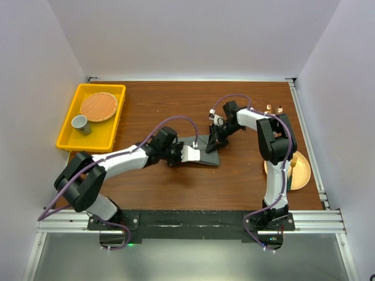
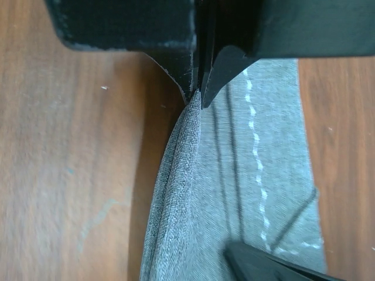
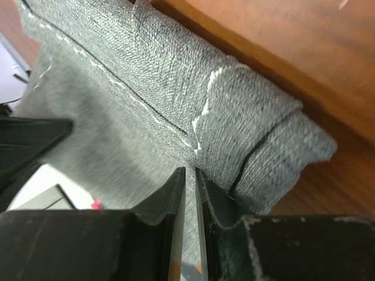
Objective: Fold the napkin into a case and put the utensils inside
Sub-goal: Pick up the 2/3-rectangle-folded napkin from the center of the board.
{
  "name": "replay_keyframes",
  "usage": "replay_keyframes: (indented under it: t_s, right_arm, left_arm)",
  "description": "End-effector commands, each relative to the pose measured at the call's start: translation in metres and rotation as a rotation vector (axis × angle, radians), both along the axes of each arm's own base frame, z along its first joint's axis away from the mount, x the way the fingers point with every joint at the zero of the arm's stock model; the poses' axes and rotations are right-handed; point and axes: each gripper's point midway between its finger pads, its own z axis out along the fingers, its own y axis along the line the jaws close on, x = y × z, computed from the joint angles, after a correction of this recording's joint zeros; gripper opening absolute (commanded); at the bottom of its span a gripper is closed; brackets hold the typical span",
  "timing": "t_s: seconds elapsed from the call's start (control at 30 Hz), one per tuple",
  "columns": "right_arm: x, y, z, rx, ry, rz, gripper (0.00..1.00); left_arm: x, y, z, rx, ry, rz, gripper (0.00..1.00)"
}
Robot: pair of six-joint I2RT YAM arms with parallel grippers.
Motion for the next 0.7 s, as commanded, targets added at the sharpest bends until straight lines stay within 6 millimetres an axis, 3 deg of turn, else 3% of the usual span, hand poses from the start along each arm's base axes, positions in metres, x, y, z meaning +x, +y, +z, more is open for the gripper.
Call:
replay_keyframes:
  t_s: [0.0, 0.17, 0.33, 0.4, 0.53, 0.67]
  right_arm:
    - [0.019, -0.002, 0.012, -0.026, -0.089, 0.034, 0.20]
    - [0.022, 0.005, 0.039, 0.023, -0.094, 0.044, 0.22]
    - [0.038, 0.016, 0.074, 0.090, -0.158, 0.057, 0.26]
    - [0.043, 0.017, 0.073, 0.088, -0.171, 0.058, 0.26]
    - [0.047, 0.018, 0.052, 0.060, -0.172, 0.071, 0.26]
    - [0.046, 0.020, 0.048, 0.060, -0.161, 0.078, 0.25]
  left_arm:
    - [-0.014, -0.011, 0.007, -0.078, 0.220, -0.058, 0.00]
    - [-0.013, -0.015, 0.011, -0.115, 0.339, -0.092, 0.00]
    - [-0.013, -0.010, 0.007, -0.121, 0.423, -0.095, 0.00]
    - [-0.012, -0.009, 0.008, -0.122, 0.434, -0.099, 0.00]
    - [-0.010, -0.010, 0.010, -0.125, 0.434, -0.107, 0.00]
    - [-0.008, -0.009, 0.007, -0.114, 0.438, -0.100, 0.00]
